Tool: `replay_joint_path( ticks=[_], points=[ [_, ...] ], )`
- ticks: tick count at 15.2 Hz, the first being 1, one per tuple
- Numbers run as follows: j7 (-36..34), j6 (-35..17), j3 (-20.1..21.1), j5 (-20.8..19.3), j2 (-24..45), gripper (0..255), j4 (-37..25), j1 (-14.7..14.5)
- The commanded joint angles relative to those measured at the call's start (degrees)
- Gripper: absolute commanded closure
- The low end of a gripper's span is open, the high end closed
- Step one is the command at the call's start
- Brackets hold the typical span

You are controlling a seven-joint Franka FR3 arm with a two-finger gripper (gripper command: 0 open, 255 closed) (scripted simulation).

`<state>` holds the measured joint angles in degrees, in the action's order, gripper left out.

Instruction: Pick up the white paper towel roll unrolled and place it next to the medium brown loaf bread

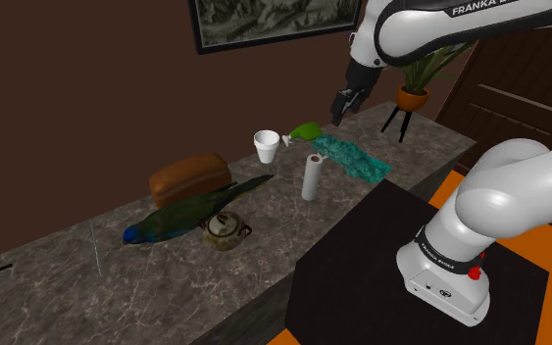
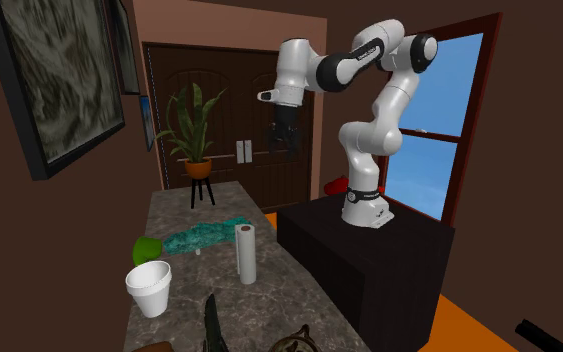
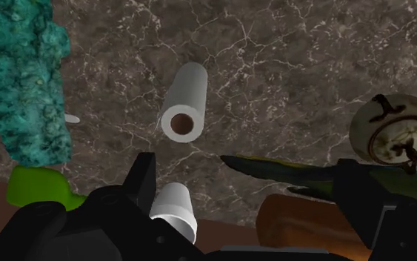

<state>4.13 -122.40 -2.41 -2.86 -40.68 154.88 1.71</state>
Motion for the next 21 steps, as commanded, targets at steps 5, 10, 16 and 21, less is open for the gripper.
replay_joint_path(
  ticks=[5,10,16,21],
  points=[
    [0.30,-16.37,-2.01,-0.60,10.20,0,4.87,1.37],
    [0.88,-30.42,-3.71,-0.01,22.51,0,5.70,1.70],
    [6.11,-45.88,-6.31,7.17,39.76,0,2.97,-0.30],
    [12.23,-50.88,-4.25,15.30,46.70,0,0.97,0.32]
  ],
)
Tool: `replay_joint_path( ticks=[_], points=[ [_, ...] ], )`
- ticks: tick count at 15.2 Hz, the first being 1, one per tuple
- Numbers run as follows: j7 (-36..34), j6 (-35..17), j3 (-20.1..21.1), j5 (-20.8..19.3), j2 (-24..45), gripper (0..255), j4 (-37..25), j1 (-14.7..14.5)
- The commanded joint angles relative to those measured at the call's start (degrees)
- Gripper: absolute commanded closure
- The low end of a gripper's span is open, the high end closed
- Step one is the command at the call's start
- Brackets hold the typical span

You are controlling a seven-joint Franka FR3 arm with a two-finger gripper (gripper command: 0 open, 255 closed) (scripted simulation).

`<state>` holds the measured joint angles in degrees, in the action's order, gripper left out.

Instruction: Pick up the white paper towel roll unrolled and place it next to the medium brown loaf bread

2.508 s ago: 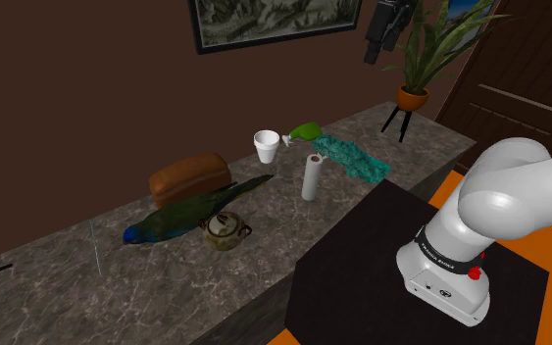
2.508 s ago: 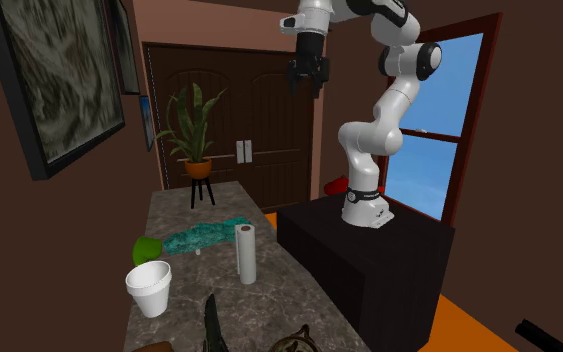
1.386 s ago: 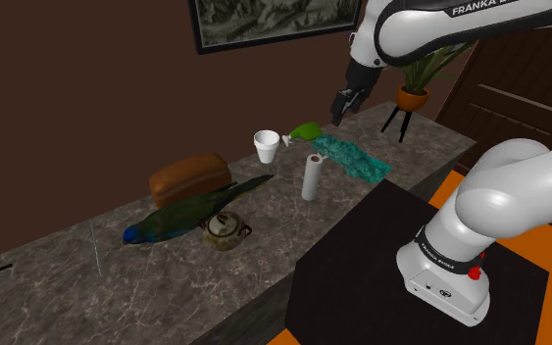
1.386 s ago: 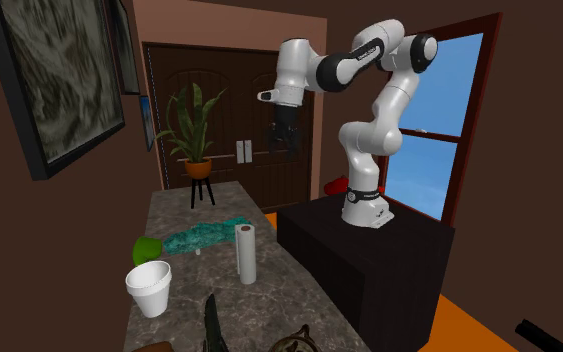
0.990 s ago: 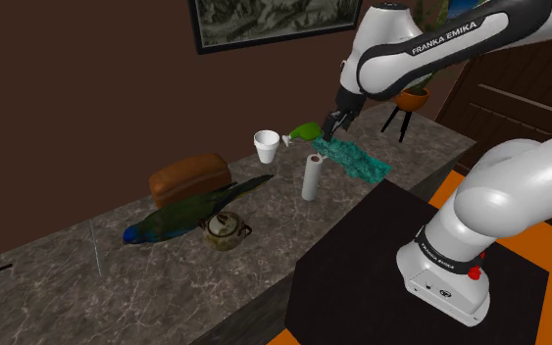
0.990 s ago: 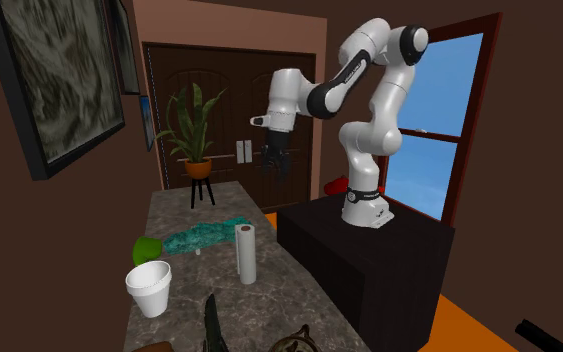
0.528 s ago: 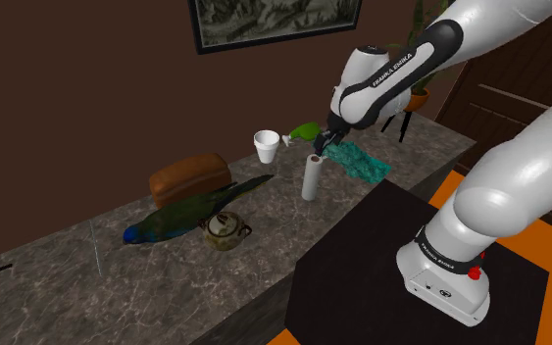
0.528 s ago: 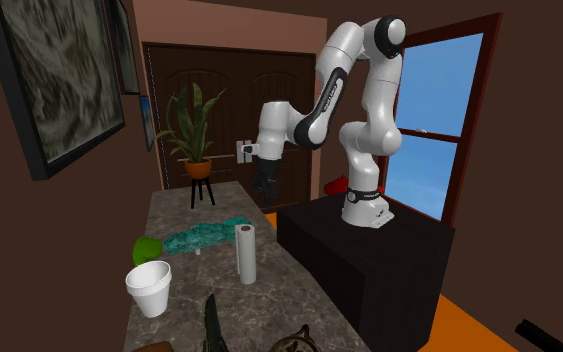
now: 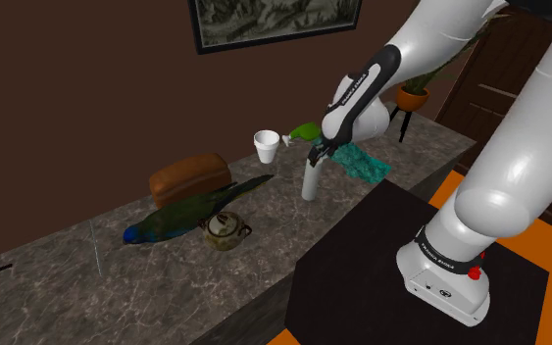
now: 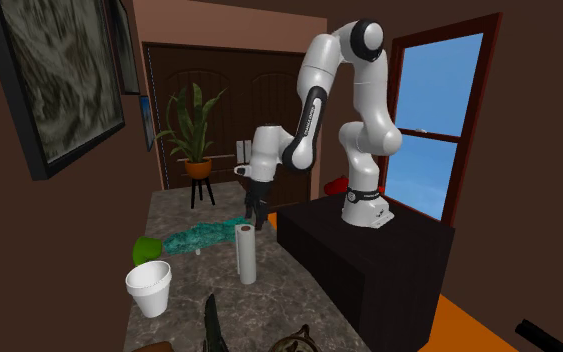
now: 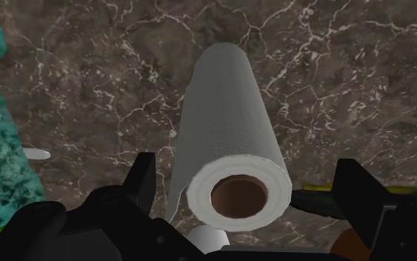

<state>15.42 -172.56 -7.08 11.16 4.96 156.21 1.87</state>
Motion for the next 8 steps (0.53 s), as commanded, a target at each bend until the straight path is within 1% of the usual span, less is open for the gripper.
replay_joint_path(
  ticks=[1,3,4,8],
  points=[
    [1.98,-1.51,1.25,2.62,2.21,0,-0.72,0.68],
    [3.94,-3.05,3.08,5.10,4.50,0,-1.49,1.96],
    [5.24,-4.23,4.64,6.68,6.29,0,-2.13,3.17],
    [5.08,-4.25,4.77,6.46,6.29,0,-2.12,3.35]
  ],
)
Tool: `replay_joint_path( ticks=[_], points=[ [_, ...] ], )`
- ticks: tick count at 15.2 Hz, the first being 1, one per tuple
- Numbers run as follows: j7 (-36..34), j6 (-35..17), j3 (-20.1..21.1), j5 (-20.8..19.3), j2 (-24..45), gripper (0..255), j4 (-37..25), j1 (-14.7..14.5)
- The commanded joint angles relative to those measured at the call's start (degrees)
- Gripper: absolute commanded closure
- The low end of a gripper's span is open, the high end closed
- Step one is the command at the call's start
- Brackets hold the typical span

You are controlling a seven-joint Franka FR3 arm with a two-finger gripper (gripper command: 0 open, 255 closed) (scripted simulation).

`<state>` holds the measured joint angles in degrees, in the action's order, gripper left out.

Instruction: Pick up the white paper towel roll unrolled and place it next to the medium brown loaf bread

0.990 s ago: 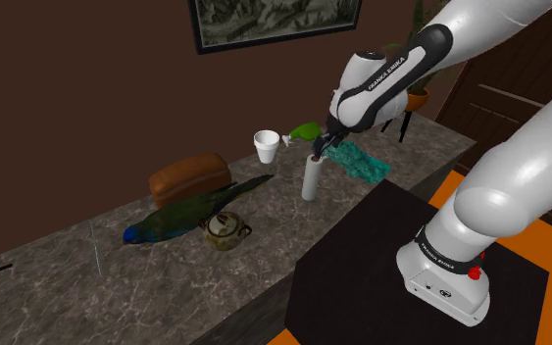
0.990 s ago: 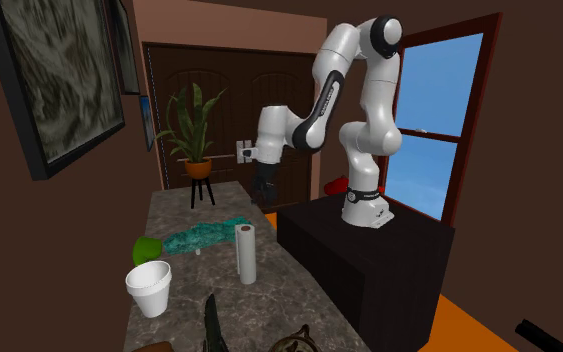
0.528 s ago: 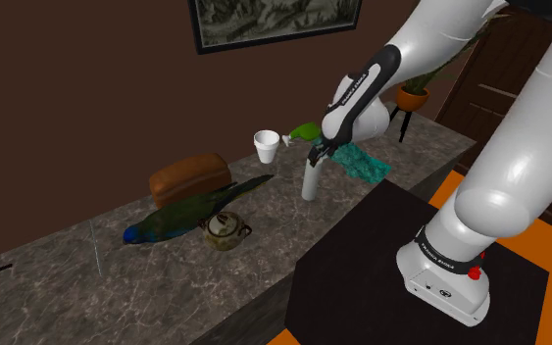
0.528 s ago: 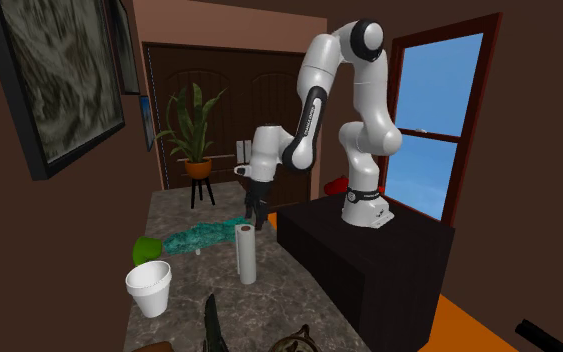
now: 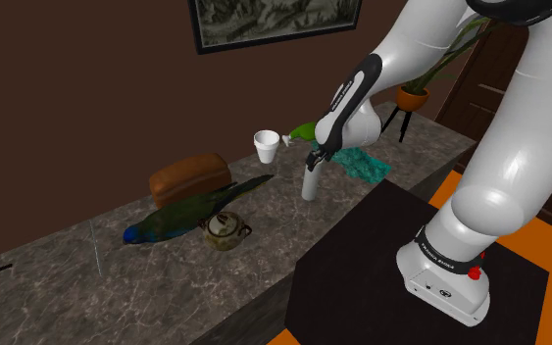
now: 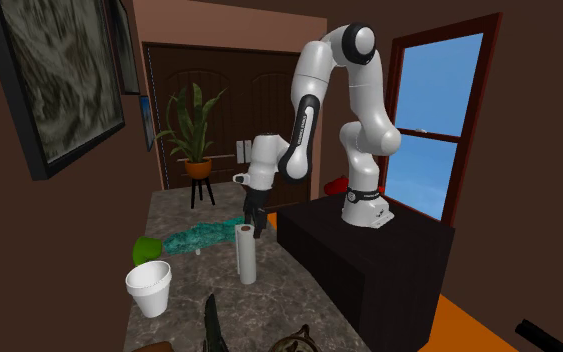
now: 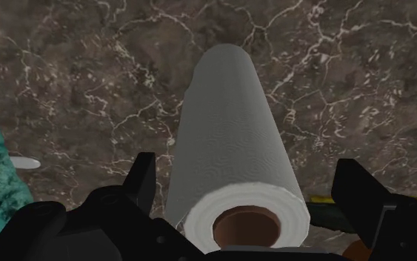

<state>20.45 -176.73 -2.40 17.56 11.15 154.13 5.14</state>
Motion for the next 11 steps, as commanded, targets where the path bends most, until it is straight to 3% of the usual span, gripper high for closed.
replay_joint_path(
  ticks=[1,4,5,11],
  points=[
    [0.05,-0.07,0.09,0.07,0.09,0,-0.03,0.07],
    [0.04,-0.06,0.08,0.06,0.08,0,-0.03,0.06],
    [0.04,-0.06,0.08,0.06,0.08,255,-0.03,0.06],
    [0.06,-0.07,0.09,0.07,0.09,255,-0.03,0.08]
  ],
)
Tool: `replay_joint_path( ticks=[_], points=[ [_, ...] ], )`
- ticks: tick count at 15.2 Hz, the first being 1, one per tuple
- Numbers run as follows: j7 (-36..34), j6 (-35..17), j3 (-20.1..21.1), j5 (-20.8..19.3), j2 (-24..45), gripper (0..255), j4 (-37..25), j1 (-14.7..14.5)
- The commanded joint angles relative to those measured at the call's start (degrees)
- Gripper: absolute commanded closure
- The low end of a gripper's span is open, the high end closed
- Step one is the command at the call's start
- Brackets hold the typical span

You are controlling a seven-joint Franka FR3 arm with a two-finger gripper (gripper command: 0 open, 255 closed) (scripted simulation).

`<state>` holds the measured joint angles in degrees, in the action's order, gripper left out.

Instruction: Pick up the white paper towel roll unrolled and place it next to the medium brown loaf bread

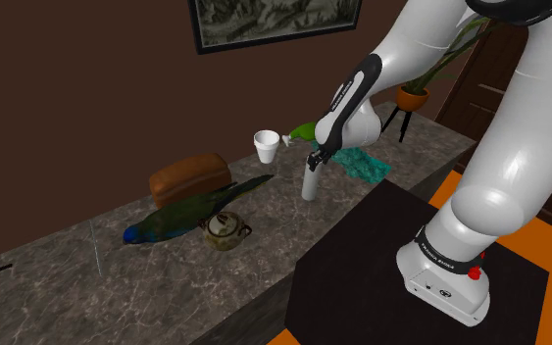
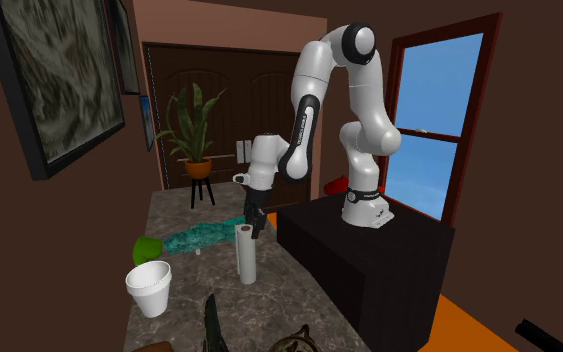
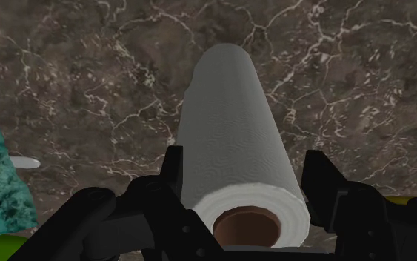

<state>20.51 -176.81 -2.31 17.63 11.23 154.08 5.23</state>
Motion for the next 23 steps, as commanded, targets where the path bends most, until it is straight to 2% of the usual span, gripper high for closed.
replay_joint_path(
  ticks=[1,3,4,8,11,16,23],
  points=[
    [0.01,0.01,0.00,0.00,0.01,255,0.01,0.01],
    [-0.01,0.01,0.00,0.00,0.02,255,0.01,-0.01],
    [-0.78,0.87,-1.16,-0.91,-1.02,255,0.23,-0.98],
    [-4.57,4.31,-5.33,-5.61,-5.17,255,0.96,-4.12],
    [-7.56,6.97,-7.16,-9.49,-8.22,255,1.30,-5.12],
    [-11.28,11.61,-8.04,-14.41,-13.12,255,1.43,-4.96],
    [-13.94,18.38,-7.67,-17.95,-19.38,255,0.82,-3.96]
  ],
)
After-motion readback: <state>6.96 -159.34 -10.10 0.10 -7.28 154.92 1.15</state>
